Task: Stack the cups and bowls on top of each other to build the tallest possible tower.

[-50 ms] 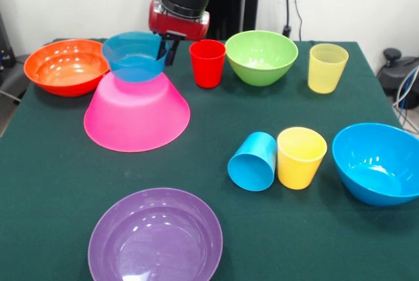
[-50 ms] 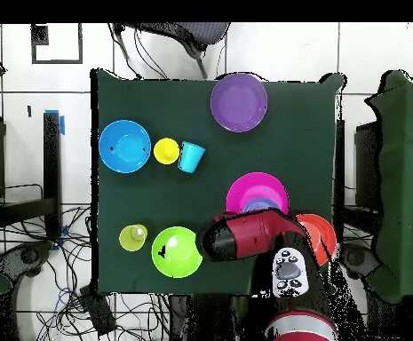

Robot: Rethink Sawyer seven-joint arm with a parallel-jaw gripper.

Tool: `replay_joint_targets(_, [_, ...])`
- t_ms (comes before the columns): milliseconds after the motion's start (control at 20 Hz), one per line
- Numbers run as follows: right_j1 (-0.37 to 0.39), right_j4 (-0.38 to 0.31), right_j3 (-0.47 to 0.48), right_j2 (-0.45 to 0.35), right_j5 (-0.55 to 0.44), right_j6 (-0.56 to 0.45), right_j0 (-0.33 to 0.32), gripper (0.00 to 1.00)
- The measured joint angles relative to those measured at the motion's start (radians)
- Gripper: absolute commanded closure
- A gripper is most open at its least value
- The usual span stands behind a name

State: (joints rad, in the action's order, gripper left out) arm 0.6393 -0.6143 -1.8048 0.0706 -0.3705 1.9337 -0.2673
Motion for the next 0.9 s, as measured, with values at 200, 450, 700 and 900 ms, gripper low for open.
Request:
replay_joint_targets(200, [0.0, 0.0, 0.005, 0.007, 0.0, 0.0, 0.015, 1.0])
replay_joint_targets(450, [0.0, 0.0, 0.009, 0.013, 0.0, 0.0, 0.027, 1.0])
replay_joint_targets(700, [0.0, 0.0, 0.009, 0.021, 0.0, 0.0, 0.027, 1.0])
replay_joint_targets(900, [0.0, 0.0, 0.009, 0.031, 0.0, 0.0, 0.027, 1.0])
